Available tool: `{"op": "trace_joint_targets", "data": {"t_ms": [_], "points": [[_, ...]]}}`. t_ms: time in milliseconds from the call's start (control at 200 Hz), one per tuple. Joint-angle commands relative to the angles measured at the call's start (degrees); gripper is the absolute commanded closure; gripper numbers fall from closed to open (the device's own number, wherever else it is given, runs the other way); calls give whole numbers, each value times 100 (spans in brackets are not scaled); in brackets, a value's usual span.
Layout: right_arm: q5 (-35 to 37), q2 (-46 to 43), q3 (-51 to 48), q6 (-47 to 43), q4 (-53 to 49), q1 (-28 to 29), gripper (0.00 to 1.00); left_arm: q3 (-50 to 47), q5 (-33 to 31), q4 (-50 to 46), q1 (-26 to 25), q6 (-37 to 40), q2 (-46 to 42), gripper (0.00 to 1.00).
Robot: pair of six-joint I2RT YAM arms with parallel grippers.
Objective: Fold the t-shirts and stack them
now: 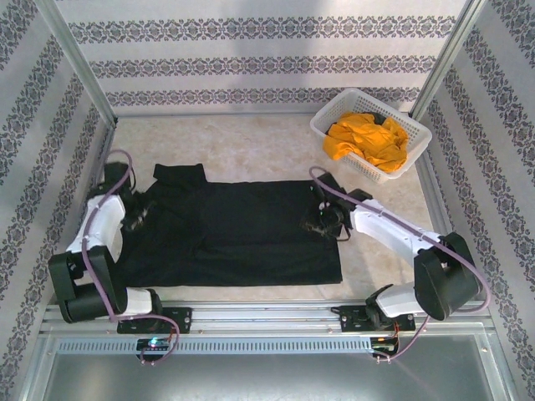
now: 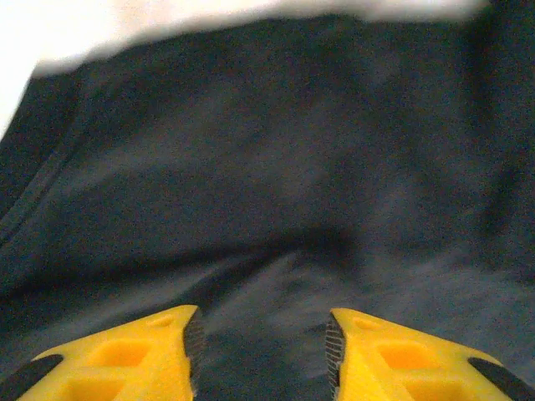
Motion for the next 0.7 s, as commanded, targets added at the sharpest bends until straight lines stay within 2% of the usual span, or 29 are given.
{"op": "trace_joint_targets", "data": {"t_ms": [0, 165, 385, 694], "points": [[365, 471, 520, -383, 575, -366, 57, 1082, 183, 231, 25, 315, 1087, 54], [582, 1134, 1020, -536, 1093, -704, 57, 2748, 547, 607, 60, 827, 2834, 48], [832, 1826, 1551, -430, 764, -1070, 55, 4588, 652, 259, 42, 1570, 4569, 48], [1562, 3122, 3219, -549, -89, -1581, 54, 4699, 981, 515, -120, 1595, 5131, 57]]}}
